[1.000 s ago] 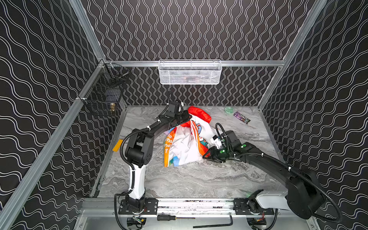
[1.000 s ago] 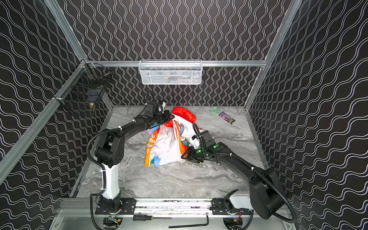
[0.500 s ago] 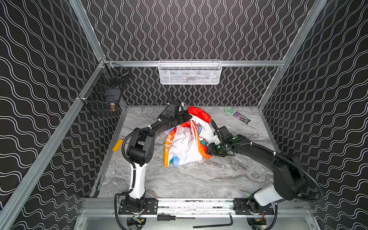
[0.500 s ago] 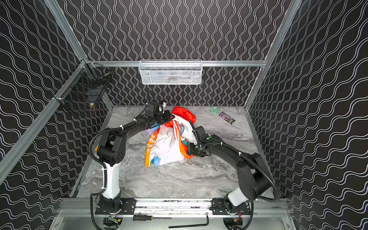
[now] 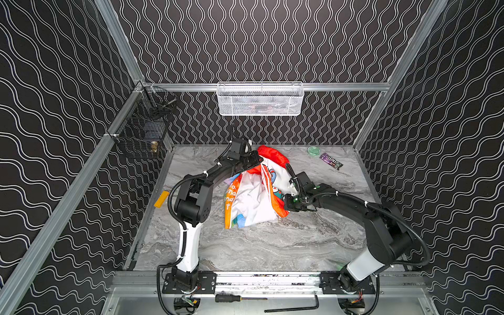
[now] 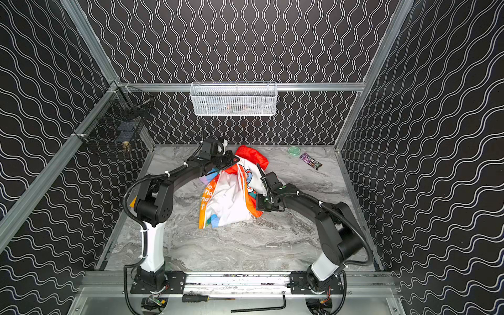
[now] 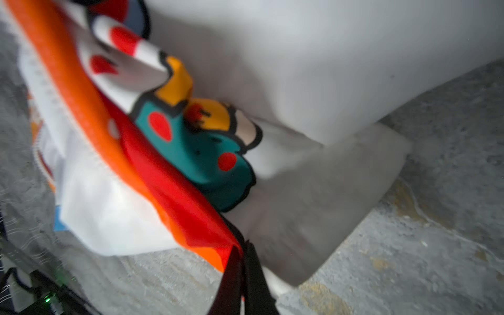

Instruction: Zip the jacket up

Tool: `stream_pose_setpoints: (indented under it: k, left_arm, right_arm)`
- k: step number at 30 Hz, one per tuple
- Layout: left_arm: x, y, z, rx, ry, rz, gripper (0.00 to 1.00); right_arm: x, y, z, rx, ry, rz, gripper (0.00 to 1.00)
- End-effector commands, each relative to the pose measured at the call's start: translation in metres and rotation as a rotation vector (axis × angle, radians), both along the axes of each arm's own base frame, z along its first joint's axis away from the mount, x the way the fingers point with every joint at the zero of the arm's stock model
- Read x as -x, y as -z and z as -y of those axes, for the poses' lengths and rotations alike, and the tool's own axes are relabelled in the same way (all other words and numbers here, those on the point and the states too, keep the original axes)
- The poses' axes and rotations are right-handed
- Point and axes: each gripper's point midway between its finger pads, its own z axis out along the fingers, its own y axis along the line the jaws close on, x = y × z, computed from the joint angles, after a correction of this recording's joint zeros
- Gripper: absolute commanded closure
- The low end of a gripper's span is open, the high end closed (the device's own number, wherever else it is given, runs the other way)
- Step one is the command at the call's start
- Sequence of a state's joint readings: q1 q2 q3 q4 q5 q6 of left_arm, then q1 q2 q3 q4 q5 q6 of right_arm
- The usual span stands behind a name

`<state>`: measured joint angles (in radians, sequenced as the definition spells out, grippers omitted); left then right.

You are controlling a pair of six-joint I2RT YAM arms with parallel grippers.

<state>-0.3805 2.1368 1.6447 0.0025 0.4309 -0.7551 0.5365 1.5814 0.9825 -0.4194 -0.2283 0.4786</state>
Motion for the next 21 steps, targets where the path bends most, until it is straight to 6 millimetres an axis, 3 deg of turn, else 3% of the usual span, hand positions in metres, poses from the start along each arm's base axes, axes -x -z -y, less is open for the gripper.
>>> stream_pose_setpoints:
  k: [1,8,13,17,18,21]
  left_arm:
    - [-0.008,-0.008,0.002,0.008,-0.001,0.039,1.0]
    - [-0.015,-0.006,0.006,0.031,-0.007,0.039,1.0]
    - [-0.016,0.001,0.007,0.029,-0.004,0.026,1.0]
    - [-0.014,0.012,0.004,-0.01,-0.002,0.002,1.0]
    - [-0.013,0.016,0.002,-0.033,-0.005,-0.004,0.97]
    - [-0.007,0.021,-0.012,-0.122,-0.024,-0.023,0.67]
  right_arm:
    - [0.015,-0.014,-0.005,-0.073,-0.025,-0.009,1.0]
    - [0.041,-0.029,-0.009,-0.172,-0.071,-0.03,1.0]
    - [0.051,0.002,-0.005,-0.149,-0.058,-0.106,1.0]
    - [0.046,0.024,0.005,-0.104,0.001,-0.135,1.0]
    - [0.044,0.029,0.009,-0.091,0.022,-0.139,1.0]
    - [0.034,0.04,0.022,-0.061,0.087,-0.152,1.0]
